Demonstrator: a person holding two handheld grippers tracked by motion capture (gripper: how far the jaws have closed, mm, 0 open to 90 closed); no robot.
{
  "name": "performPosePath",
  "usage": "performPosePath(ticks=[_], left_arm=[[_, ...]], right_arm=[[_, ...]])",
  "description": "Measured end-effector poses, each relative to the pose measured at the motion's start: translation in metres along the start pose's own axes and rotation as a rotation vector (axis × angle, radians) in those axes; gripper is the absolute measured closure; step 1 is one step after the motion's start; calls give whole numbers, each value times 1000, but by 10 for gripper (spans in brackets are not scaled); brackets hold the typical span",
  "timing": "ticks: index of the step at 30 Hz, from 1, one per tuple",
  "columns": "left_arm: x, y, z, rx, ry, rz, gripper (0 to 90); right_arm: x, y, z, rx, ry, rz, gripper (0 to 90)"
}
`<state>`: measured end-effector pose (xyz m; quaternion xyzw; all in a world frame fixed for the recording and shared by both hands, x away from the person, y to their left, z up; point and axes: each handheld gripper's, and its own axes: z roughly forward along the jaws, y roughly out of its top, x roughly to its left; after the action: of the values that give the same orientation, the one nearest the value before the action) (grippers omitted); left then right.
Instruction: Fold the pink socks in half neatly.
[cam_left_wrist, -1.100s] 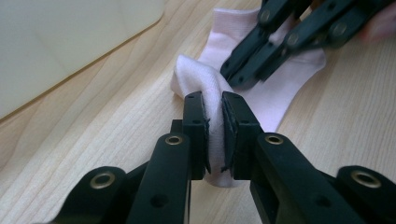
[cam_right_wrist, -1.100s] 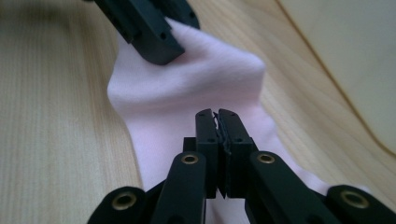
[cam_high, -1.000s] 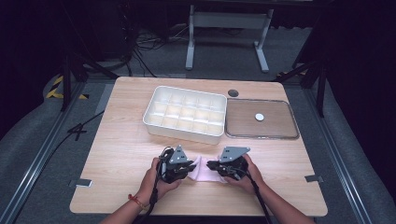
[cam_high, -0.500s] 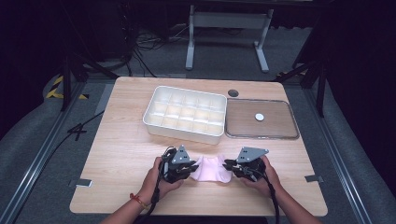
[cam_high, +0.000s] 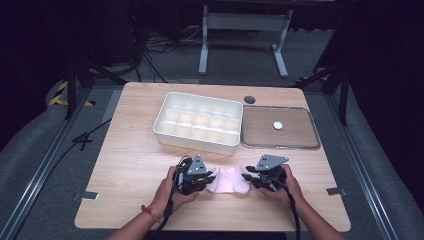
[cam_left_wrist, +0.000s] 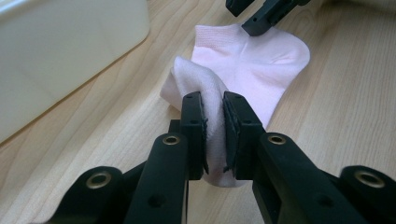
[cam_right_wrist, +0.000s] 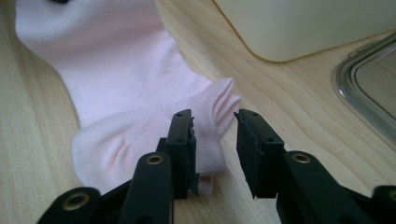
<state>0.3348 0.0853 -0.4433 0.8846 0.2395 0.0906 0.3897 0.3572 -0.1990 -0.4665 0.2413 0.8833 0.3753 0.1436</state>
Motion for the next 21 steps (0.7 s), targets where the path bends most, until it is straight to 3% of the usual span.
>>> performPosePath(ticks=[6,14,21], left_arm=[[-1,7,6,1,-1,9,792],[-4,19,18,12,-3,11,797],[-9,30,29,16,-11,37,794]], right_arm=[[1,-2,7,21,37,-6,725],[1,-2,8,21,51,-9,729],[-1,-2,9,23,70,-14,733]])
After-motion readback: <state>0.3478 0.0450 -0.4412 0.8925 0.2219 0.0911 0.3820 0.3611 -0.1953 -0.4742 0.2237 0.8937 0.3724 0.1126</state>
